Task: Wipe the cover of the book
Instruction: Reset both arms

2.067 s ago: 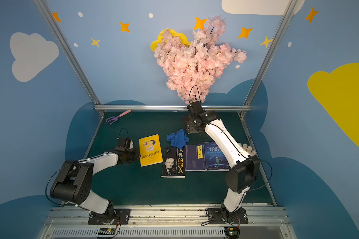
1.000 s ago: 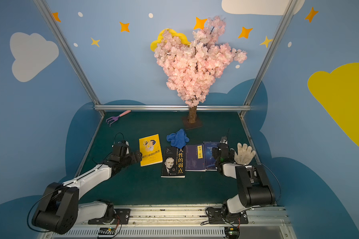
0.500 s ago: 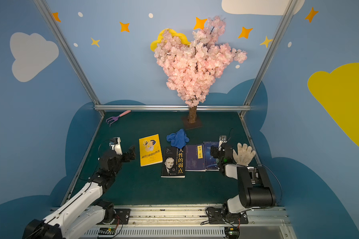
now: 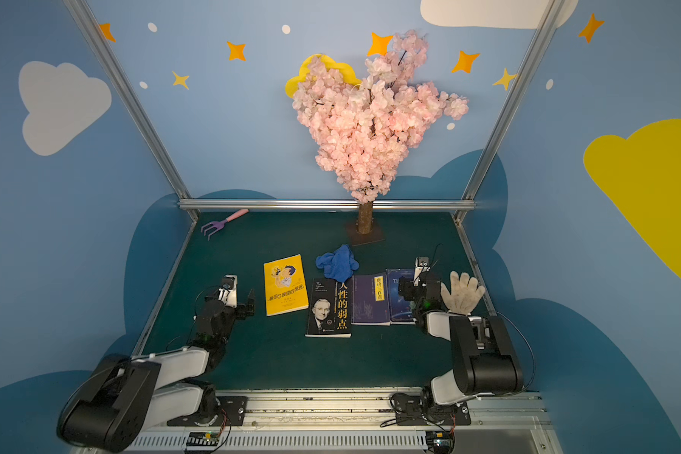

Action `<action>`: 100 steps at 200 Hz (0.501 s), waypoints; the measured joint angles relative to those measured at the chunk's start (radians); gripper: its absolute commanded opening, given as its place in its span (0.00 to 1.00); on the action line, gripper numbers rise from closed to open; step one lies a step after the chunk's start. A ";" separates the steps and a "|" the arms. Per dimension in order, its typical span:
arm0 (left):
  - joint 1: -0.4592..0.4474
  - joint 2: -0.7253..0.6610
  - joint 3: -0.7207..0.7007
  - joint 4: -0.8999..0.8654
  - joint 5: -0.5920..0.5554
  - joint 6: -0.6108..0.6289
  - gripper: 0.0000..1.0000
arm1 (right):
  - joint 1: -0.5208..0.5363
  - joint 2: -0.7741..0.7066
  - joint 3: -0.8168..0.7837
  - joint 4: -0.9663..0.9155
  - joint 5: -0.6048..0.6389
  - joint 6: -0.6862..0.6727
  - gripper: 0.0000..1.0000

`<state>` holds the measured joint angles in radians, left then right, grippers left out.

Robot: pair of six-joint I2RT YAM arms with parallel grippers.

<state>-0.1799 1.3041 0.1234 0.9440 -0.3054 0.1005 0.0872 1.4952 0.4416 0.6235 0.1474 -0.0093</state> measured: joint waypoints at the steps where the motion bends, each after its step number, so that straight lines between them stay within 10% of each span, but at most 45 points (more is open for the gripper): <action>1: 0.001 0.004 0.000 0.003 0.001 0.000 1.00 | 0.000 0.000 0.000 0.000 0.000 0.000 0.94; 36: 0.050 0.308 0.072 0.224 0.028 -0.004 1.00 | 0.000 0.000 0.000 0.000 0.000 0.000 0.94; 100: 0.078 0.294 0.102 0.277 0.093 -0.019 1.00 | 0.000 0.000 0.000 0.000 -0.001 -0.003 0.94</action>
<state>-0.1017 1.5986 0.2253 1.2205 -0.2127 0.0818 0.0872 1.4948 0.4416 0.6235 0.1463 -0.0128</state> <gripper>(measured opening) 0.999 0.938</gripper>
